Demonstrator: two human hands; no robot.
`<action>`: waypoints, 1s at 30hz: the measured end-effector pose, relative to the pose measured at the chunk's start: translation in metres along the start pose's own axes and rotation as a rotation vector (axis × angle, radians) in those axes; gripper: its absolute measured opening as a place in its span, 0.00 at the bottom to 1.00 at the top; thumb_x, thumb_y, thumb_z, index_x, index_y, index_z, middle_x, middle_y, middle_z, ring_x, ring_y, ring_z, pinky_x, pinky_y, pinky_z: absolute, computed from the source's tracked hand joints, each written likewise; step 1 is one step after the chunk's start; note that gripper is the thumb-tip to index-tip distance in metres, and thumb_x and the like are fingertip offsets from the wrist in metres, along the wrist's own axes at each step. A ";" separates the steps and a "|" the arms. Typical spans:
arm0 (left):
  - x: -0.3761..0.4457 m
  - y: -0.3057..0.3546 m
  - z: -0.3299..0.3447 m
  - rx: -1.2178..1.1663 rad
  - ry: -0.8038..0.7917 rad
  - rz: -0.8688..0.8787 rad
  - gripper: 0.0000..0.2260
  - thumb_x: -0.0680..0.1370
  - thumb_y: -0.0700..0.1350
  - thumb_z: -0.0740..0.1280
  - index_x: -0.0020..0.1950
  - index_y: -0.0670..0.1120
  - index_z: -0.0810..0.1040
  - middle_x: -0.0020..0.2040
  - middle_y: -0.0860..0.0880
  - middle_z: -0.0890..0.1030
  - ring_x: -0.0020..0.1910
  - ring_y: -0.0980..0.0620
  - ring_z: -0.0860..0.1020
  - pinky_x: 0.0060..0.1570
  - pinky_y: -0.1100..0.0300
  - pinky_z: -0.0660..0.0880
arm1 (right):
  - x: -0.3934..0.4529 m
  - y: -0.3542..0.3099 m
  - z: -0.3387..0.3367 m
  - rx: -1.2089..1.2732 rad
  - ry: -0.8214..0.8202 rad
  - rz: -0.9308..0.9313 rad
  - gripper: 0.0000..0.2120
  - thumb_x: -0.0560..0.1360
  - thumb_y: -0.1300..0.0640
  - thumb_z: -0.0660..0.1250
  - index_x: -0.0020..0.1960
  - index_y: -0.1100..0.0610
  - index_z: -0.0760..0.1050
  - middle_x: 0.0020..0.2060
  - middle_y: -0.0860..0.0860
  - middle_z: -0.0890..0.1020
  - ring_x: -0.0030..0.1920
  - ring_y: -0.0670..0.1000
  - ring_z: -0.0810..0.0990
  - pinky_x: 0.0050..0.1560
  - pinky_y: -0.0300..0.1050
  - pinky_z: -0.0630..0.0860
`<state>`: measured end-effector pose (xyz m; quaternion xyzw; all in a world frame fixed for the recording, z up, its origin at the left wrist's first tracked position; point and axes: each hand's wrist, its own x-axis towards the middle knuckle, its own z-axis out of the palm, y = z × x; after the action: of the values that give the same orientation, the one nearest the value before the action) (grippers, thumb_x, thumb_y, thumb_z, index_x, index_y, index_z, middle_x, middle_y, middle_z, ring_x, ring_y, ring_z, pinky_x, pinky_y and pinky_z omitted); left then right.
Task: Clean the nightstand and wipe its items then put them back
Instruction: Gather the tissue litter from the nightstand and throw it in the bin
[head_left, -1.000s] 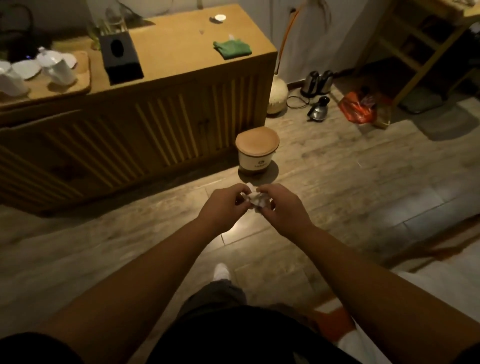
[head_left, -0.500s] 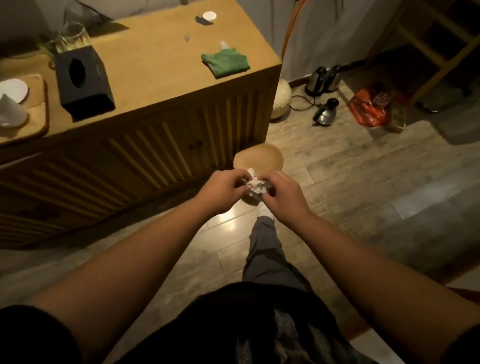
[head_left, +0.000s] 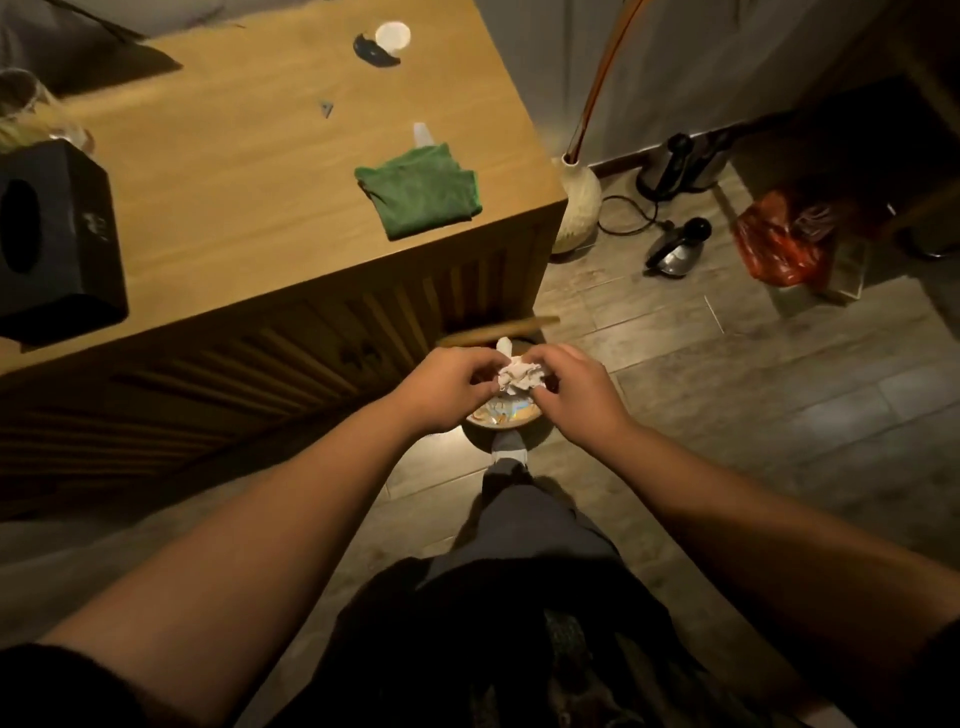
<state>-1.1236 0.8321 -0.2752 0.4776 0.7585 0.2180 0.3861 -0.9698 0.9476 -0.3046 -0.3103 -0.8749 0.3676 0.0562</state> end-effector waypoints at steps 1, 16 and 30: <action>0.002 -0.001 0.002 0.013 -0.015 0.005 0.14 0.77 0.44 0.67 0.63 0.52 0.76 0.51 0.54 0.80 0.48 0.57 0.77 0.46 0.62 0.74 | 0.001 0.003 0.002 0.006 0.001 0.007 0.16 0.70 0.66 0.69 0.57 0.55 0.76 0.52 0.51 0.78 0.47 0.46 0.73 0.48 0.39 0.72; 0.032 -0.072 0.081 -0.109 -0.261 -0.105 0.21 0.74 0.44 0.69 0.66 0.51 0.70 0.58 0.49 0.78 0.41 0.55 0.74 0.44 0.62 0.68 | -0.004 0.057 0.085 0.089 -0.106 0.296 0.15 0.69 0.56 0.64 0.54 0.59 0.78 0.49 0.56 0.79 0.49 0.55 0.77 0.48 0.47 0.74; 0.085 -0.163 0.137 -0.044 -0.312 -0.282 0.28 0.75 0.48 0.67 0.73 0.46 0.64 0.70 0.44 0.69 0.66 0.45 0.69 0.55 0.62 0.62 | 0.074 0.151 0.186 0.332 -0.154 0.706 0.27 0.71 0.60 0.73 0.67 0.59 0.68 0.59 0.57 0.78 0.59 0.56 0.77 0.58 0.46 0.74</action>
<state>-1.1266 0.8292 -0.5043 0.3863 0.7440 0.1017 0.5356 -1.0137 0.9585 -0.5515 -0.5504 -0.6445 0.5231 -0.0899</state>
